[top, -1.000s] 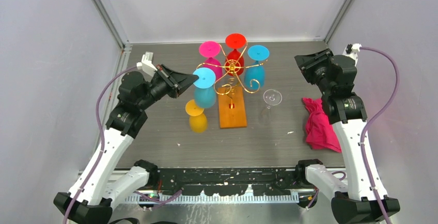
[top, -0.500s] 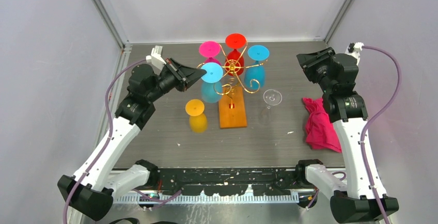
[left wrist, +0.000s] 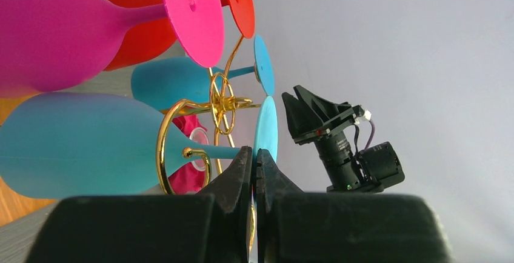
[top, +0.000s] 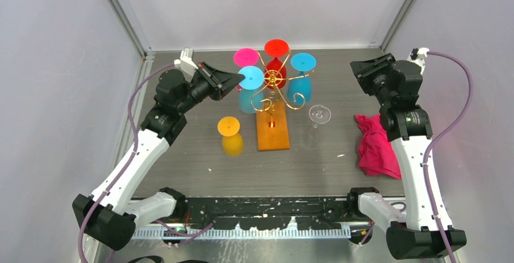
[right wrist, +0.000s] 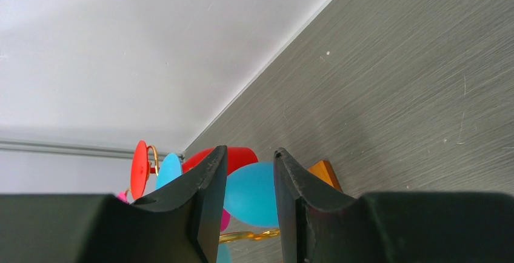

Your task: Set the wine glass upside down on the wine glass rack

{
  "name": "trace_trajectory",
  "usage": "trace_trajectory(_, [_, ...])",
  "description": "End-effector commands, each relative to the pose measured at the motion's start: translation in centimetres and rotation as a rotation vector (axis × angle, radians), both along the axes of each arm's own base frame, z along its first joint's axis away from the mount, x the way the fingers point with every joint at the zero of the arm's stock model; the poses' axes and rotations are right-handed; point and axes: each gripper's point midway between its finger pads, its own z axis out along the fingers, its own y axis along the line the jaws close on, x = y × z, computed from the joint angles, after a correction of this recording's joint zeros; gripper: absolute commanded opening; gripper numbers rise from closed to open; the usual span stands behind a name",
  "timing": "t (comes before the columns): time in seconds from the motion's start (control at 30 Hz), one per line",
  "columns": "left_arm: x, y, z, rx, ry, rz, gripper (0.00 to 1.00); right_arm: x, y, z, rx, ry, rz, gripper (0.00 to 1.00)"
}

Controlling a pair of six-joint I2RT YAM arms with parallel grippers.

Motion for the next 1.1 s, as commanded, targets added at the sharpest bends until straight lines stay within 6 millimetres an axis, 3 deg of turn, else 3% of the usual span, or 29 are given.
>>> trace_trajectory(0.0, [0.1,0.3,3.5,-0.044,-0.105,0.024,0.0,0.2,0.0,3.1,-0.011,-0.085,0.009,0.4])
trace_trajectory(0.63, [1.7,3.8,2.4,-0.012,-0.085,0.178,0.01,0.8,0.0,2.9,-0.012,-0.08,0.009,0.4])
trace_trajectory(1.07, [0.5,5.0,1.3,-0.007,-0.058,0.201,0.0,0.6,0.7,2.9,-0.002,-0.081,0.044,0.4])
